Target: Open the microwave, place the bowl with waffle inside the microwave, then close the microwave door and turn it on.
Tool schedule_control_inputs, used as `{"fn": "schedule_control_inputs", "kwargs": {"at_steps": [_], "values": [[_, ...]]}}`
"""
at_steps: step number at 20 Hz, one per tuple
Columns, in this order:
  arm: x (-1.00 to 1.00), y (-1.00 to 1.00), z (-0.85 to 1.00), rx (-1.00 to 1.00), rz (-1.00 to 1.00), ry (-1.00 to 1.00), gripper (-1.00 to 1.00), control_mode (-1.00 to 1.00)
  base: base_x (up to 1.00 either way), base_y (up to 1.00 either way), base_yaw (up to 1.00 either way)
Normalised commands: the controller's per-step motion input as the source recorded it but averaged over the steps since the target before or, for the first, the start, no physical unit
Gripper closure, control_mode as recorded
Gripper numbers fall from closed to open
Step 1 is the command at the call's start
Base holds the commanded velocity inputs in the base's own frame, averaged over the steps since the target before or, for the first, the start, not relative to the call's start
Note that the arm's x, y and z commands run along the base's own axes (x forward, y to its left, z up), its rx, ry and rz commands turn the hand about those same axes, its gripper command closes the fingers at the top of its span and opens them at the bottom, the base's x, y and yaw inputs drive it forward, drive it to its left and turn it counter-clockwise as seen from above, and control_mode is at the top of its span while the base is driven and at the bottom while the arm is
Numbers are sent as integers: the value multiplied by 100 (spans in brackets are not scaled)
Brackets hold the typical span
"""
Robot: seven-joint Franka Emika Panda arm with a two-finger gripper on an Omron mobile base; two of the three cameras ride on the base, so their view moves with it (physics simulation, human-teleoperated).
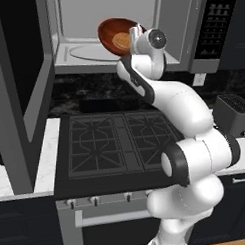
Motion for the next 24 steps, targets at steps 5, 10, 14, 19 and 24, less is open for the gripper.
{"fn": "schedule_control_inputs", "kwargs": {"at_steps": [5, 10, 14, 19, 24], "values": [[40, 19, -13, -4, 0, 0, -100, -100, 0, 0, 0], [13, 10, 0, -2, 0, -7, -100, -100, 0, 0, 0], [-7, 3, 0, 0, 0, -19, -100, -100, 0, 0, 0], [-75, -2, -5, 3, 0, -15, -100, -100, 0, 0, 0], [-98, -2, 0, 6, 0, -17, -100, -100, 0, 0, 0]]}}
